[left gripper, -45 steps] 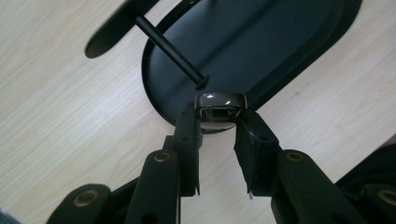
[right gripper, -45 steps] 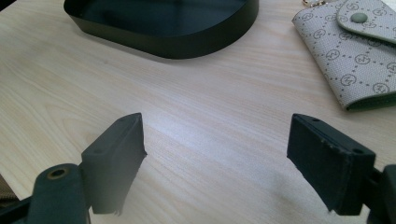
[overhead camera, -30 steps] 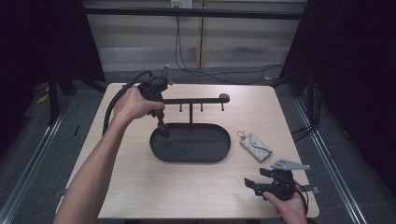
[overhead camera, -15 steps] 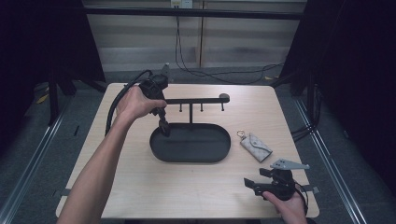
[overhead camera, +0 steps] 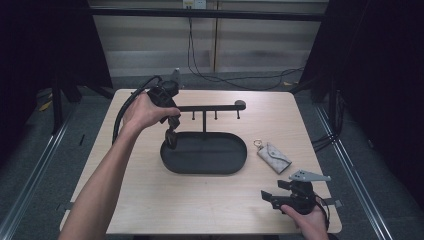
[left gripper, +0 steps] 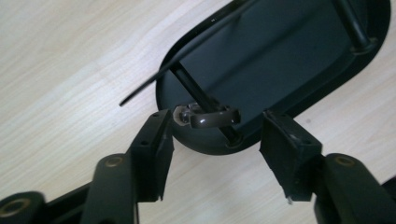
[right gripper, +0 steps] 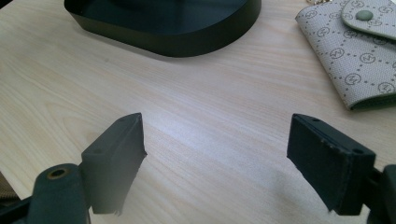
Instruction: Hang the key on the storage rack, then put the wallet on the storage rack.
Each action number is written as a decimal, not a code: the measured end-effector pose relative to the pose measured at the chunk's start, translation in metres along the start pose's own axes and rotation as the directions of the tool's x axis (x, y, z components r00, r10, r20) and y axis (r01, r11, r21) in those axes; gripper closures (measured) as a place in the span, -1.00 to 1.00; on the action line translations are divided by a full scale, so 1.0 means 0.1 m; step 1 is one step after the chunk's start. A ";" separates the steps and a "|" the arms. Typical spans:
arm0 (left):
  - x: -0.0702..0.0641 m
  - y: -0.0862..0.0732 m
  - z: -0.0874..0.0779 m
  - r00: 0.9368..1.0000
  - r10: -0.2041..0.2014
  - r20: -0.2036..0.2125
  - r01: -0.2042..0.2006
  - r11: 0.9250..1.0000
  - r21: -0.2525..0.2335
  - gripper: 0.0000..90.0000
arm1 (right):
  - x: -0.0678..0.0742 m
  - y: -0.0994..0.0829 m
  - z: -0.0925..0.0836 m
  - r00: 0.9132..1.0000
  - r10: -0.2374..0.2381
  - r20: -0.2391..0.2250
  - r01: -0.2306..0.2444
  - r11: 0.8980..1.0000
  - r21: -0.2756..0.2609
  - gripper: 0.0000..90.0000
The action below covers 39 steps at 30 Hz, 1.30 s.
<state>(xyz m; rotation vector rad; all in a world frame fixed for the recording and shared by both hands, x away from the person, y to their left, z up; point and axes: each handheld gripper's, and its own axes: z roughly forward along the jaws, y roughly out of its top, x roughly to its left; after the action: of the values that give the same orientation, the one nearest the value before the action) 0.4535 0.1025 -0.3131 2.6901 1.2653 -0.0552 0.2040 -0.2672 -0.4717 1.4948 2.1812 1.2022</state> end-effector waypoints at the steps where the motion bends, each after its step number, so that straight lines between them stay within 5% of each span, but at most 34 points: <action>1: 0.01 -0.01 -0.01 1.000 0.016 0.000 -0.016 1.000 0.000 -0.08 | 0.00 0.00 0.00 1.000 0.000 0.002 0.000 1.000 0.000 -0.59; 11: 0.08 -0.26 -0.01 0.999 0.018 0.042 -0.015 0.999 -0.048 -0.23 | 0.00 0.00 0.01 1.000 0.004 0.009 -0.004 1.000 0.001 -0.59; 16: 0.06 -0.41 -0.02 0.999 0.009 0.031 -0.006 0.995 -0.100 -0.26 | 0.01 -0.01 0.00 1.000 0.000 0.010 0.000 1.000 0.000 -0.59; 20: 0.04 -0.49 -0.02 0.998 0.040 0.040 -0.035 0.992 -0.123 -0.28 | 0.01 -0.01 -0.01 1.000 0.000 0.010 0.000 1.000 0.000 -0.59; 29: 0.01 -0.66 -0.01 0.995 0.065 0.069 -0.050 0.977 -0.206 -0.43 | 0.00 -0.01 -0.01 1.000 0.006 0.014 -0.006 1.000 0.000 -0.59; 35: 0.02 -0.82 0.03 0.987 0.109 0.116 -0.078 0.966 -0.248 -0.58 | 0.00 0.00 0.00 1.000 0.008 0.013 -0.008 1.000 0.000 -0.59; 37: 0.04 -0.88 0.04 0.989 0.104 0.109 -0.069 0.956 -0.287 -0.53 | 0.00 0.00 0.01 1.000 0.010 0.012 -0.010 1.000 0.000 -0.59; 39: 0.07 -0.92 0.06 0.985 0.108 0.132 -0.066 0.955 -0.290 -0.56 | 0.00 0.00 0.00 1.000 0.010 0.015 -0.010 1.000 -0.001 -0.59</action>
<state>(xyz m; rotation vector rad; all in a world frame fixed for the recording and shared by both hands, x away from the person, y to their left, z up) 0.3877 0.1647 -0.3326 2.4419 1.0233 -0.0539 0.2042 -0.2669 -0.4717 1.5107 2.1662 1.1910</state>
